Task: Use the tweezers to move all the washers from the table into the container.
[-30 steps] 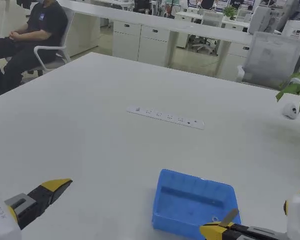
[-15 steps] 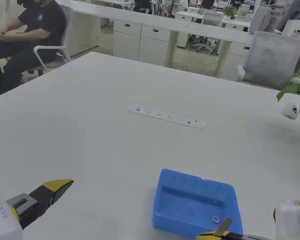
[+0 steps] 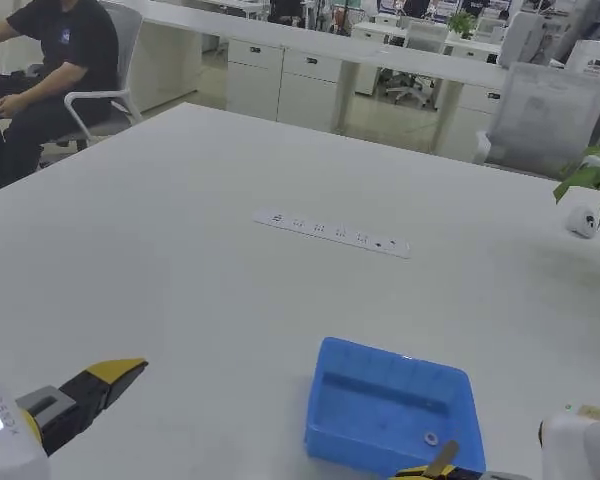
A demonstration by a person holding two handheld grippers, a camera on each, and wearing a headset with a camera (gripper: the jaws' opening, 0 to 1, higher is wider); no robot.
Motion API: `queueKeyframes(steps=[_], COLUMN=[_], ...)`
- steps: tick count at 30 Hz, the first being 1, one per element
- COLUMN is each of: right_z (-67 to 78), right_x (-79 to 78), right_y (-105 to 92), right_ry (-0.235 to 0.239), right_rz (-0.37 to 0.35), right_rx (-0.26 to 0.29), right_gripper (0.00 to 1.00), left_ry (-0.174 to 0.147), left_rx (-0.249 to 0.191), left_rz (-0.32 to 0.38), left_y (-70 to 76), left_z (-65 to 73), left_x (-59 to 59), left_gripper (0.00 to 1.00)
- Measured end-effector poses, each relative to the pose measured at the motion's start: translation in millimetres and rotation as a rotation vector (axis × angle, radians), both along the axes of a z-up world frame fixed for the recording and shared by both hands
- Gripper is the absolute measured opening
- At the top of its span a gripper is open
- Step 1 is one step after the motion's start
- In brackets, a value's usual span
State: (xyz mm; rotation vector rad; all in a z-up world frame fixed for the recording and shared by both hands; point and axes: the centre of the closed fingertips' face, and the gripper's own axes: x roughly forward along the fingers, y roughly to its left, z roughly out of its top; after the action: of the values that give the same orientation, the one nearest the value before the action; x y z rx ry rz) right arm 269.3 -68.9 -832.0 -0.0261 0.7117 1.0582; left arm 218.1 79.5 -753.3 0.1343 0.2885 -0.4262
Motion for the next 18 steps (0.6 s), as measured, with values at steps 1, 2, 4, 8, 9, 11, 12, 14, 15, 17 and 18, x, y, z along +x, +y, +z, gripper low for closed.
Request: queueKeyframes(steps=[1, 2, 4, 8, 9, 11, 12, 14, 15, 17, 18], right_z=[0.1, 0.4, 0.9, 1.7, 1.7, 1.8, 1.7, 1.4, 1.4, 1.4, 1.5], right_x=[-0.6, -1.8, -4.1, -10.9, -13.8, -17.2, -17.8, -19.8, -19.8, -18.4, -17.1], right_y=[0.2, 0.8, 1.8, 4.5, 6.0, 7.8, 8.1, 9.4, 9.5, 8.6, 7.4], right_ry=[-0.005, -0.01, -0.04, -0.102, -0.117, -0.152, -0.17, -0.18, -0.187, -0.192, -0.191], right_rz=[0.005, 0.014, 0.041, 0.1, 0.116, 0.145, 0.156, 0.154, 0.155, 0.147, 0.134], right_rx=[-0.003, -0.006, -0.022, -0.053, -0.058, -0.074, -0.081, -0.082, -0.084, -0.083, -0.08], right_gripper=[0.04, 0.04, 0.04, 0.04, 0.04, 0.04, 0.04, 0.03, 0.03, 0.03, 0.03], left_ry=[-0.001, -0.001, 0.0, 0.002, 0.002, 0.003, 0.003, 0.004, 0.005, 0.004, 0.004], left_rx=[-0.001, -0.002, 0.001, 0.005, 0.005, 0.006, 0.007, 0.009, 0.011, 0.012, 0.01], left_rz=[0.0, 0.0, 0.0, -0.001, -0.001, -0.001, -0.002, -0.003, -0.003, -0.003, -0.002], left_y=[0.1, 0.0, 0.3, 0.0, -0.1, -0.2, -0.4, -0.6, -0.8, -0.9, -0.8], left_z=[0.0, -0.1, -0.7, -1.5, -1.6, -1.9, -2.0, -2.6, -2.5, -2.3, -2.1], left_x=[-0.1, -0.1, -0.1, -0.1, -0.1, 0.0, 0.0, 0.0, -0.1, -0.2, -0.2], left_gripper=[0.78, 0.78, 0.78, 0.78, 0.78, 0.78, 0.78, 0.78, 0.78, 0.78, 0.78])
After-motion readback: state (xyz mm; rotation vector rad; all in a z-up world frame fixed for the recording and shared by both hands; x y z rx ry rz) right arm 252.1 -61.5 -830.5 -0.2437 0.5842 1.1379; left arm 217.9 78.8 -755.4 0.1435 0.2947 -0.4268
